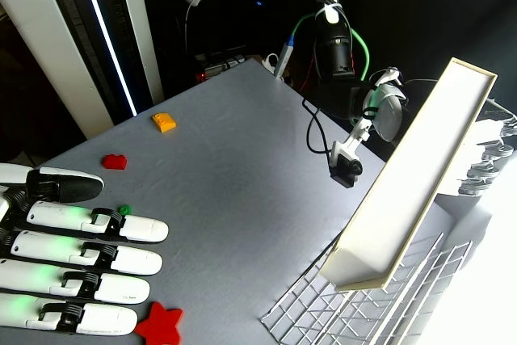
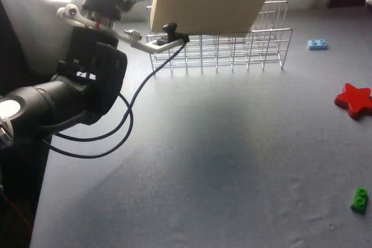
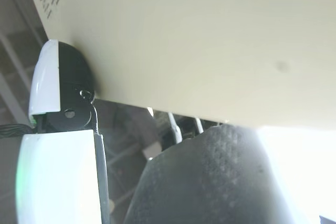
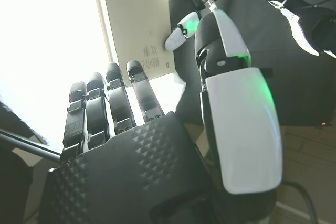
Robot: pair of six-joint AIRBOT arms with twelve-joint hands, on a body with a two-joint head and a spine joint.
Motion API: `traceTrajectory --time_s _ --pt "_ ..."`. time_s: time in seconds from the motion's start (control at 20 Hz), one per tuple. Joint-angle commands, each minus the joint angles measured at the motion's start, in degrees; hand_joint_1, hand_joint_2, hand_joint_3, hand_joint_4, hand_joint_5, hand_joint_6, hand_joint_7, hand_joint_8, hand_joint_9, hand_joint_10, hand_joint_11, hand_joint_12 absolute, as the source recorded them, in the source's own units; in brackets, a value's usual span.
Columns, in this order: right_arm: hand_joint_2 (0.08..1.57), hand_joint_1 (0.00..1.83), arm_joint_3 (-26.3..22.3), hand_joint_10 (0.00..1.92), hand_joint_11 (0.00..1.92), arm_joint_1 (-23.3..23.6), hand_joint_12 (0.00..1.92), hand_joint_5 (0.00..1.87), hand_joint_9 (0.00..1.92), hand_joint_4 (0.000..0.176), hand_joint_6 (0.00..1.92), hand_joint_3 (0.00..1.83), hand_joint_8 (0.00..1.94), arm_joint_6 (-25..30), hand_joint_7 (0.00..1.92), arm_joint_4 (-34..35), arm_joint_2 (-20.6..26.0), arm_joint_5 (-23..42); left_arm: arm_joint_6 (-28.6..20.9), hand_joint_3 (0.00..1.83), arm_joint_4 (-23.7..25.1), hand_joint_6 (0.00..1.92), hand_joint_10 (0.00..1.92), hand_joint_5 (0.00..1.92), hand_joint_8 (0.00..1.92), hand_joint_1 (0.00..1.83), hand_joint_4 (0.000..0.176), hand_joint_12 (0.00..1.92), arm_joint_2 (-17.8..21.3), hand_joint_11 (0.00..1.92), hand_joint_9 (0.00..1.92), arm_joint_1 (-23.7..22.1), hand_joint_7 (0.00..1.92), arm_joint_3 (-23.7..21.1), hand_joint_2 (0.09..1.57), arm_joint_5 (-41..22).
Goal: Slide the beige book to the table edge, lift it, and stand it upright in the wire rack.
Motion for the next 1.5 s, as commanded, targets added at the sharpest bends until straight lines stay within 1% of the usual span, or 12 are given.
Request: traceTrajectory --time_s 0.0,0.35,0.4,0.5,0.55,0.6,0.65,0.7,0.9,1.0,1.15,1.45 --pt "1.15 0.20 0.1 0.00 0.00 0.3 0.14 0.05 0.06 0.000 0.01 0.00 0.01 0.4 0.12 2.7 0.4 6.9 -0.8 0.00 -0.2 1.09 1.40 0.76 1.19 1.36 0.000 1.58 -0.1 0.75 0.86 0.1 0.88 0.9 1.17 -5.7" --pt "1.17 0.14 0.1 0.00 0.00 0.4 0.24 0.04 0.08 0.000 0.00 0.00 0.00 0.4 0.13 2.7 0.3 7.2 -3.1 0.00 -1.3 1.16 1.35 0.75 1.16 1.36 0.000 1.51 -2.2 0.72 0.86 0.8 0.90 5.0 1.17 -6.2" --pt "1.17 0.11 0.1 0.00 0.00 0.4 0.20 0.03 0.07 0.000 0.00 0.00 0.00 0.4 0.12 2.7 0.3 7.3 -3.5 0.00 -1.3 1.20 1.06 0.75 1.16 1.24 0.000 1.47 -2.4 0.69 0.87 0.8 0.95 5.6 1.18 -6.2" --pt "1.17 0.10 0.1 0.00 0.00 0.4 0.22 0.04 0.07 0.000 0.00 0.00 0.00 0.4 0.12 2.7 0.2 7.4 -4.3 0.00 -1.3 1.41 0.86 0.61 1.27 1.18 0.000 1.46 -2.9 0.54 0.80 0.8 0.87 6.8 1.24 -6.2" --pt "1.17 0.11 0.1 0.00 0.00 0.5 0.21 0.04 0.07 0.000 0.00 0.00 0.00 0.4 0.12 2.7 0.2 7.5 -4.4 0.00 -1.2 0.76 0.68 0.53 0.69 1.07 0.000 1.39 -2.9 0.46 0.77 0.7 0.75 7.3 1.19 -6.2" --pt "1.17 0.11 0.1 0.00 0.00 0.5 0.21 0.04 0.07 0.000 0.00 0.00 0.00 0.4 0.12 2.7 0.1 7.5 -4.6 0.00 -1.2 0.76 0.68 0.53 0.69 1.07 0.000 1.39 -3.0 0.46 0.77 0.5 0.75 7.7 1.19 -6.3" --pt "1.15 0.16 0.1 0.00 0.00 0.6 0.22 0.07 0.08 0.000 0.01 0.00 0.00 0.4 0.13 2.7 0.1 7.5 -4.7 0.00 -1.1 0.20 0.42 0.59 0.14 1.04 0.000 1.29 -3.1 0.32 0.73 0.3 0.74 8.1 1.14 -6.3" --pt "1.16 0.15 0.1 0.00 0.00 0.7 0.20 0.06 0.07 0.000 0.00 0.00 0.00 0.4 0.11 2.7 0.0 7.5 -4.7 0.00 -1.0 0.10 0.30 0.59 0.04 1.05 0.000 1.27 -3.2 0.23 0.70 0.2 0.71 8.4 1.10 -6.3" --pt "1.16 0.13 0.1 0.00 0.00 0.8 0.09 0.03 0.06 0.000 0.01 0.00 0.00 0.4 0.11 2.7 -0.1 7.8 -4.7 0.00 -1.4 0.00 0.07 0.42 0.00 1.01 0.001 1.20 -3.5 0.01 0.54 0.7 0.47 8.1 1.05 -6.3" --pt "1.16 0.11 0.1 0.00 0.00 0.7 0.14 0.02 0.07 0.000 0.00 0.00 0.00 0.4 0.10 2.7 -0.2 8.0 -4.4 0.00 -2.0 0.00 0.02 0.33 0.00 0.99 0.027 1.10 -3.6 0.00 0.45 1.2 0.36 7.4 1.03 -6.3" --pt "1.16 0.15 0.1 0.00 0.00 0.7 0.21 0.05 0.08 0.000 0.01 0.00 0.00 0.4 0.11 2.7 -0.2 8.0 -4.1 0.00 -2.0 0.00 0.01 0.19 0.00 0.97 0.068 0.63 -3.6 0.00 0.23 1.3 0.15 7.0 0.98 -6.3" --pt "1.15 0.16 0.1 0.00 0.00 0.6 0.20 0.05 0.09 0.000 0.00 0.00 0.00 0.4 0.12 2.7 -0.1 8.0 -1.2 0.00 -0.2 0.00 0.00 0.09 0.00 0.91 0.092 0.33 -1.7 0.00 0.11 1.3 0.04 3.4 0.95 -4.1"
